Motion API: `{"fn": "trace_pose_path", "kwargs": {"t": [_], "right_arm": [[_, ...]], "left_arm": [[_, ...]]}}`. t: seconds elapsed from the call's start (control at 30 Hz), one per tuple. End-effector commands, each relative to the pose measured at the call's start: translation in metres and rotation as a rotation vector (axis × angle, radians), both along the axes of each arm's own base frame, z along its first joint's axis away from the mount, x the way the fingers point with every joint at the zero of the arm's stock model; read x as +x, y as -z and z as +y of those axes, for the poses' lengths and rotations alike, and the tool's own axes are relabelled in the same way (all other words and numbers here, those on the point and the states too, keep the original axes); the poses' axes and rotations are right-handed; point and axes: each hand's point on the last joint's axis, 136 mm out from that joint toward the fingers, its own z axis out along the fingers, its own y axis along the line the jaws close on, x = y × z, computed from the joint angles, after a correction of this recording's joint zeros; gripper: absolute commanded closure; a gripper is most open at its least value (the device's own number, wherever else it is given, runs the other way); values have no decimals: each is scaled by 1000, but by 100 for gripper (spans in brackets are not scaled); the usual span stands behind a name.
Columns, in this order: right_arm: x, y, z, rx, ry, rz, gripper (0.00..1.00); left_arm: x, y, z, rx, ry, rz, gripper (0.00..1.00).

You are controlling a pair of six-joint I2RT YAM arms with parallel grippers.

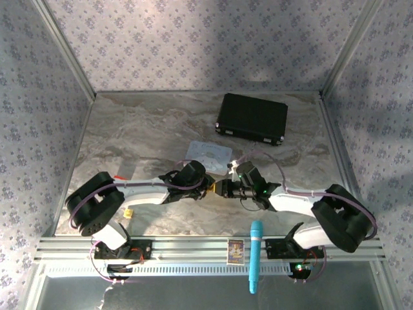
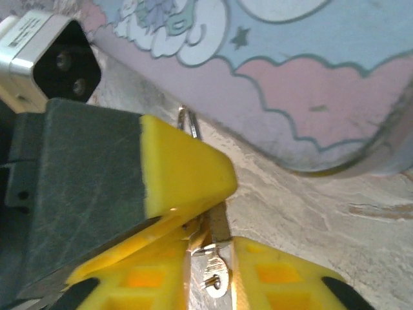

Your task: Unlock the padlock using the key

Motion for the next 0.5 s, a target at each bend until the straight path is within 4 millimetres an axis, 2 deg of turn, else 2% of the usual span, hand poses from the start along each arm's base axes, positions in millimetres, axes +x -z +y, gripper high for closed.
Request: {"fn": "trace_pose_path", "kwargs": {"t": [0.0,0.3,0.4,0.47], "right_arm": [[5,-16,12,55,-9,-34,85],[6,-15,11,86,20,-24,98],[7,-18,11,123,44,-12,100],[7,-20,12,137,46,-5,100]], "left_arm": [[-9,-1,1,-5,24,18,100],[-8,-1,0,-20,23,10,100],[-6,-2,2,-22,17,-12,87],[-4,-4,5,-27,13,-40,84]]}}
